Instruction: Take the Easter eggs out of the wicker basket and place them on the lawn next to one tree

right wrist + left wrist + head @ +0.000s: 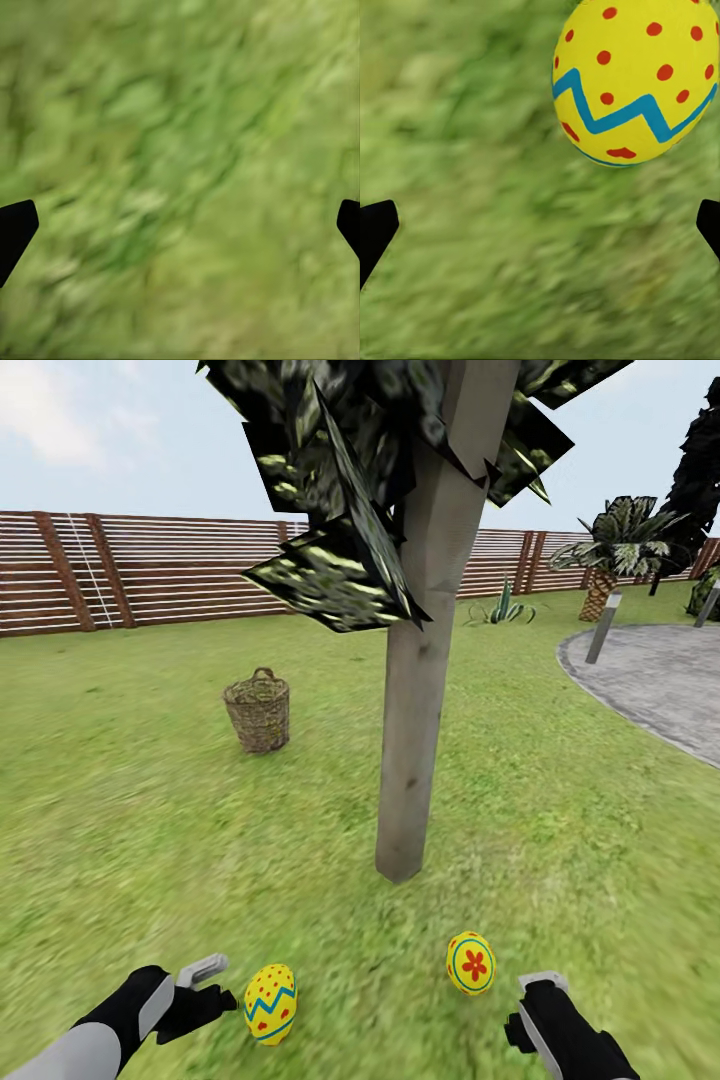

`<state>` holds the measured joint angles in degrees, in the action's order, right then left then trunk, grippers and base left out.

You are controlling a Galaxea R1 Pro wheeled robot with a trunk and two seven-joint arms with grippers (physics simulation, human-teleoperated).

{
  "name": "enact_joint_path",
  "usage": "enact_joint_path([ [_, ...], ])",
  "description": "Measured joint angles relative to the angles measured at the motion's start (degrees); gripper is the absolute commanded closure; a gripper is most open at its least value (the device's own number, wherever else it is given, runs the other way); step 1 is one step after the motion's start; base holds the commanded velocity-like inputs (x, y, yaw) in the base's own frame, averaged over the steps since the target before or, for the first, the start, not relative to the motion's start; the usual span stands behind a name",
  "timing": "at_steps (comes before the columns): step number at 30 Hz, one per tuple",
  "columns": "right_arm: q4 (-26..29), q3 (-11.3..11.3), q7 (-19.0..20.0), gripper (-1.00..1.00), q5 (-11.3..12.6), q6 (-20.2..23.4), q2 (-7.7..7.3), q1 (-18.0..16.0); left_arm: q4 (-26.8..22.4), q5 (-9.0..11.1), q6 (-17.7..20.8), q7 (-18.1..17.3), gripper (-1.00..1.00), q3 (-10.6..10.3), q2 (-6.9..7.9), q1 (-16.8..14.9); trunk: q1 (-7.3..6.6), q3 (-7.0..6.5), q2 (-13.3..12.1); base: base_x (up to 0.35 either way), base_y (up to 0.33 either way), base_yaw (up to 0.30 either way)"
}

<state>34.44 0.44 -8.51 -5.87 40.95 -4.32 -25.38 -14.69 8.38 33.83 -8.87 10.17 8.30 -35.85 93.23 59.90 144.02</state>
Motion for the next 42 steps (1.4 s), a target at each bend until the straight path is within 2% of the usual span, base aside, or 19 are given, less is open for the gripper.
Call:
enact_joint_path([
  [8, -1.0, -0.1, -0.2, -1.0, 0.2, -0.4, -2.6, 0.0, 1.0, 0.2, -2.1, 0.2, -1.0, 0.1, 2.6, 0.0, 0.0, 0.0, 0.0, 0.0, 0.0, 0.0],
  [12, -1.1, -0.1, -0.3, -1.0, 0.2, -0.4, -3.69, 0.0, 1.1, 0.3, -3.3, 0.2, -1.0, 0.2, 2.67, 0.0, 0.0, 0.0, 0.0, 0.0, 0.0, 0.0],
  [35, -1.3, 0.0, -0.4, -1.0, 0.2, -0.4, -3.6, 0.0, 1.1, 0.3, -3.5, -0.2, -1.0, 0.4, 2.69, 0.0, -0.57, -4.87, -0.3, 0.0, 0.0, 0.001],
  [42, -1.3, 0.0, -0.4, -1.0, 0.2, -0.4, -3.6, 0.0, 1.1, 0.4, -3.4, -0.2, -1.0, 0.3, 2.69, 0.0, -0.75, -6.42, -0.4, 0.0, 0.0, 0.208],
])
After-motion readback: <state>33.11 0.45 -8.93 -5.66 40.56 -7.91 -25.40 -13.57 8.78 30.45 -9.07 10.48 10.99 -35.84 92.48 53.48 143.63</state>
